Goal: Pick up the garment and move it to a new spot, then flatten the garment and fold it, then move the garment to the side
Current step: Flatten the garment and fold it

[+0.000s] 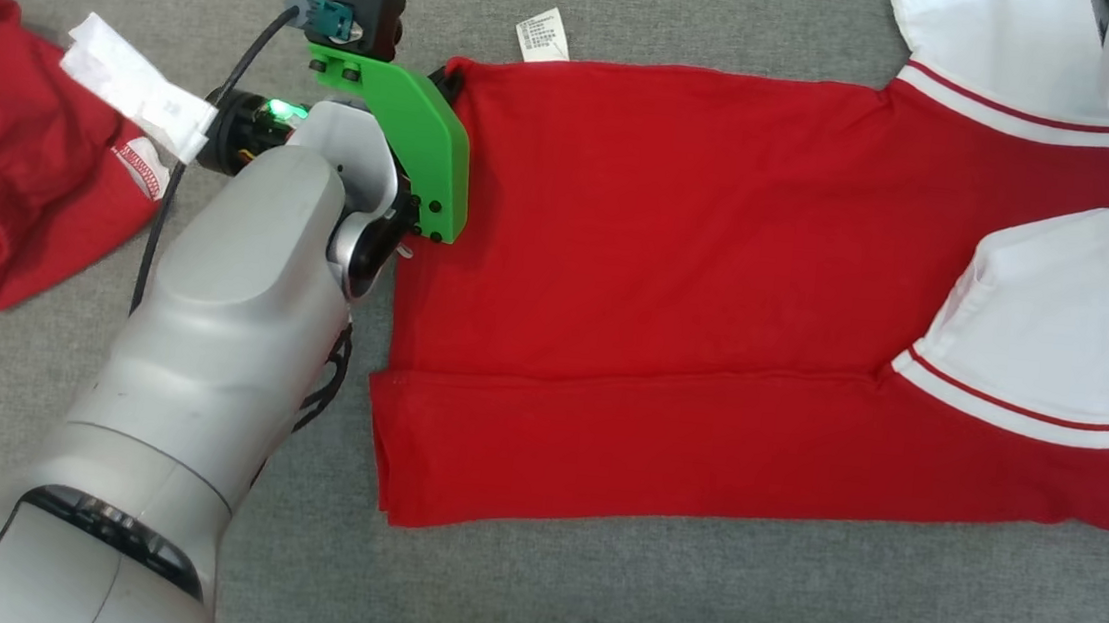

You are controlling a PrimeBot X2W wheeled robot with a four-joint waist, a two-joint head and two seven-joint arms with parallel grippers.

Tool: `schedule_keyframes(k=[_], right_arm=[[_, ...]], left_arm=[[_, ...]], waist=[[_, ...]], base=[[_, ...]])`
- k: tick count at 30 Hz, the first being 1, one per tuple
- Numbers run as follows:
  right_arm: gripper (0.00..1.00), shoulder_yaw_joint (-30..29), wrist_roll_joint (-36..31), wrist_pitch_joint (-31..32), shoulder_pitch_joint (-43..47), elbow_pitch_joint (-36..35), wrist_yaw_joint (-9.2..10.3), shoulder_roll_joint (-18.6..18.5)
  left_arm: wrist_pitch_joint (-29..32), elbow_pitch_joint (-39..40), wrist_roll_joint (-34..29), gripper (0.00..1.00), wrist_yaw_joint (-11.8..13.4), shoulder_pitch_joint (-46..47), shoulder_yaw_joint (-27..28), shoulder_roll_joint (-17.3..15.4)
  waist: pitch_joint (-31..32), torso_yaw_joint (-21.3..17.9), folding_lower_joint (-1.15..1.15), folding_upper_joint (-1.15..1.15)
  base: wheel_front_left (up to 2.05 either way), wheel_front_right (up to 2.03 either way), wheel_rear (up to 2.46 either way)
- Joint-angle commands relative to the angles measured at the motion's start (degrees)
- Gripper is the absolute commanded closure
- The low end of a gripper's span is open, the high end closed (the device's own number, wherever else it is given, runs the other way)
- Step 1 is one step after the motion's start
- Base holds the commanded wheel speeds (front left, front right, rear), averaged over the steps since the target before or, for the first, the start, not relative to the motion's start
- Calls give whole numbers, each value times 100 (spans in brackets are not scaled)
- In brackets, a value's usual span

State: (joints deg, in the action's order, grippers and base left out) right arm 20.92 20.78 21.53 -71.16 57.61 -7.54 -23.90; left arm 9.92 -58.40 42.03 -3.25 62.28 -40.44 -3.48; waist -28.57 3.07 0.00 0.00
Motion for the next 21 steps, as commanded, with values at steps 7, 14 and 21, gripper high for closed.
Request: schedule_keyframes(k=[7, 14, 21], right_arm=[[0, 58, -477, 203, -294, 445, 11, -199], [0, 307, -502, 570, -275, 501, 10, -296], [100, 310, -505, 609, -260, 508, 11, -449]], left_arm=[[-57, 213, 186, 100, -74, -161, -430, 41], [-51, 625, 519, 100, 95, -208, -840, 46], [-208, 791, 727, 100, 261, -64, -1145, 49]], waist=[[-218, 477, 0, 0], [-177, 647, 0, 0], [-301, 694, 0, 0]], base=[[0, 0, 0], [0, 0, 0], [0, 0, 0]])
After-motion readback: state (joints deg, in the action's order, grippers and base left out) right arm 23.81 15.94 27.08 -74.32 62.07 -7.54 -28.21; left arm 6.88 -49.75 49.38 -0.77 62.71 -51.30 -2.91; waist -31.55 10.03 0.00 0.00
